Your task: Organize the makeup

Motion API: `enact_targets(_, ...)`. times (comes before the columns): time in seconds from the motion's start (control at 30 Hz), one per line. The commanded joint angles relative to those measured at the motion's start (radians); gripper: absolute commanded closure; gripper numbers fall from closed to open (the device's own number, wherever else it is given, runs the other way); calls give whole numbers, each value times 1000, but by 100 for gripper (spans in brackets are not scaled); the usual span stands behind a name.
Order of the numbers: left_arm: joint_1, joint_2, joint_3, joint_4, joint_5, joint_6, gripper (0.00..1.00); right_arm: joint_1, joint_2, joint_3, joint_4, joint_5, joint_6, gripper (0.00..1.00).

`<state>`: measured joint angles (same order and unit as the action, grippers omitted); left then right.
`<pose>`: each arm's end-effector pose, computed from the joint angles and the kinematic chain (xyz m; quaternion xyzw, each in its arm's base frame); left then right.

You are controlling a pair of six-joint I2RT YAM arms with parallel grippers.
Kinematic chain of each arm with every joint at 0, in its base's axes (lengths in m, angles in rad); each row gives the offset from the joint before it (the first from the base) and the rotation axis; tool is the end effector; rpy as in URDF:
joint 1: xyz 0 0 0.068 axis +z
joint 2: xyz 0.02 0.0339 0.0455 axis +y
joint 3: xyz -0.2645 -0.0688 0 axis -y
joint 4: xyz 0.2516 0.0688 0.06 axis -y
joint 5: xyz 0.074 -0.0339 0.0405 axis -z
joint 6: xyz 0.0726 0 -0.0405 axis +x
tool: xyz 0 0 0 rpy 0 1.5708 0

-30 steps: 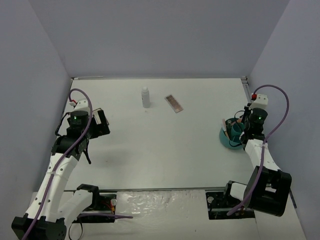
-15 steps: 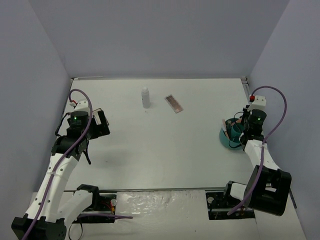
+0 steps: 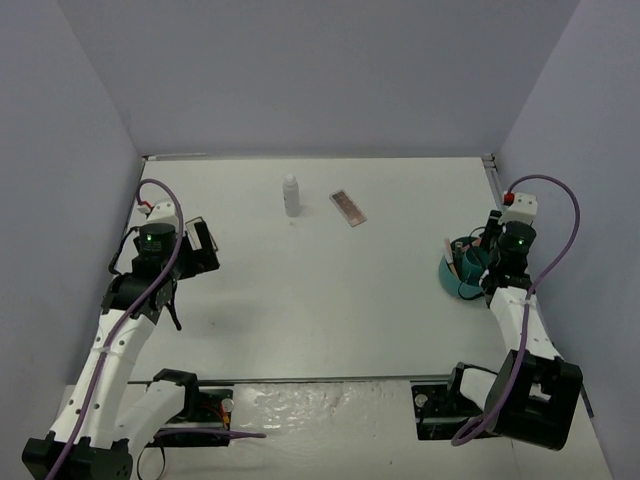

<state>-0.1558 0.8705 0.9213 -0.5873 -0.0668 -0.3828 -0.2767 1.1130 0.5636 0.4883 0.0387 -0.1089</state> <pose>0.2217 -0.0299 0.3136 -0.1148 0.8613 -0.1035 0.4840 0.2833 -0.0834 0.2616 0.0742 0.7246 -0.1451 0.6697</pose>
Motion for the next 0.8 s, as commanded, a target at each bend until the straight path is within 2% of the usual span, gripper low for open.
enact_targets(0.0,2,-19,42,35,9,-10,3,20,-73,29,2,20,24,61)
enact_targets(0.17,5,-17,42,38,14,-13,3,91,-123,84,-63,-80,35,49)
enact_targets(0.37,18,-2,38,47,43,-11,3,322,-27,260,-131,-238,48,20)
enact_targets(0.43,25,0,34,54,50,-8,3,430,11,312,-116,-252,59,14)
enact_targets(0.6,51,12,27,67,64,-4,3,643,219,414,-32,-273,46,3)
enact_targets(0.77,56,22,17,80,49,13,3,740,439,538,119,-363,38,0)
